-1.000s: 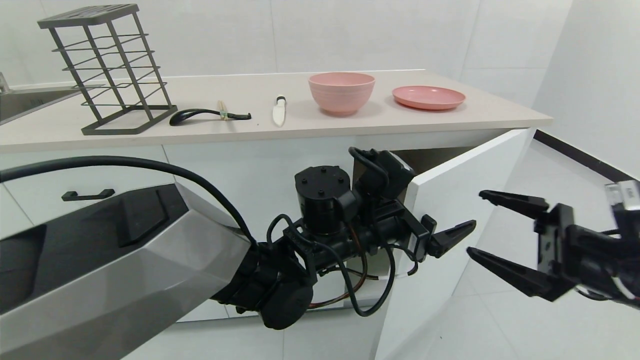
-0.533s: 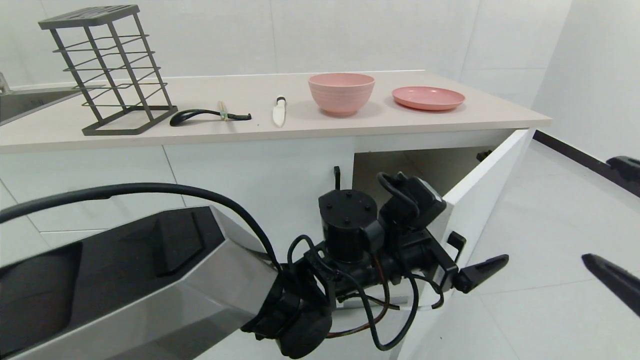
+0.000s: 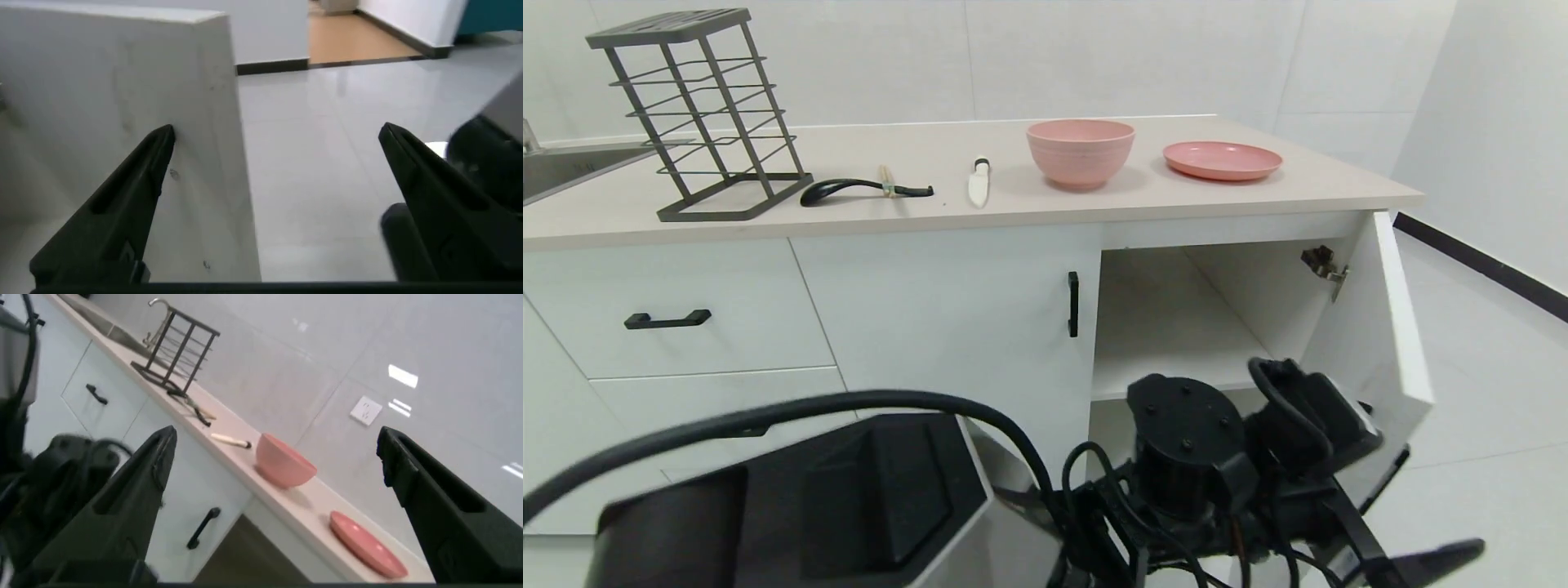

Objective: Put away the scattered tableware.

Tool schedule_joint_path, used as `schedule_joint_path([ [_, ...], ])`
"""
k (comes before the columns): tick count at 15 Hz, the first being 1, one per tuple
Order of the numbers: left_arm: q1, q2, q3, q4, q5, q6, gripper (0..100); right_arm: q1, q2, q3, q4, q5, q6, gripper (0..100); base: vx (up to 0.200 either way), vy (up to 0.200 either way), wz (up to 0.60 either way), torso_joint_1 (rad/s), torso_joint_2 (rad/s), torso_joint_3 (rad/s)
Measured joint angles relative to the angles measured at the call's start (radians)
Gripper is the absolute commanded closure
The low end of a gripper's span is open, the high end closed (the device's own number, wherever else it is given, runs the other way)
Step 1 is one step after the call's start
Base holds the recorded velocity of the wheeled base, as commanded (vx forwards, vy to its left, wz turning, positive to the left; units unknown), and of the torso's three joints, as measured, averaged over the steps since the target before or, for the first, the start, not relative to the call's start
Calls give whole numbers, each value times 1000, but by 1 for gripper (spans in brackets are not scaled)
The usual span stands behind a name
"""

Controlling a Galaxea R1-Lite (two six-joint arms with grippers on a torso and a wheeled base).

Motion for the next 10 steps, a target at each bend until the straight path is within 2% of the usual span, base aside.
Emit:
schedule_joint_path([
  [3, -130, 73, -95, -9, -26, -1, 0, -2, -34, -28, 0, 0, 0, 0, 0, 0, 0, 0, 0, 0],
  [4, -147, 89, -106, -11, -25, -2, 0, -4, -51, -34, 1, 0, 0, 0, 0, 0, 0, 0, 0, 0],
  [5, -141, 97, -112, -16, -22, -3, 0, -6, -64, -38, 0, 0, 0, 0, 0, 0, 0, 0, 0, 0],
  [6, -124, 99, -112, -19, -20, -4, 0, -12, -81, -39, 2, 0, 0, 0, 0, 0, 0, 0, 0, 0],
  [8, -36, 67, -63, -32, -20, -5, 0, -20, -111, -23, 6, 0, 0, 0, 0, 0, 0, 0, 0, 0],
  [10, 85, -52, 94, -51, -17, -5, 0, -22, -135, 8, 6, 0, 0, 0, 0, 0, 0, 0, 0, 0],
])
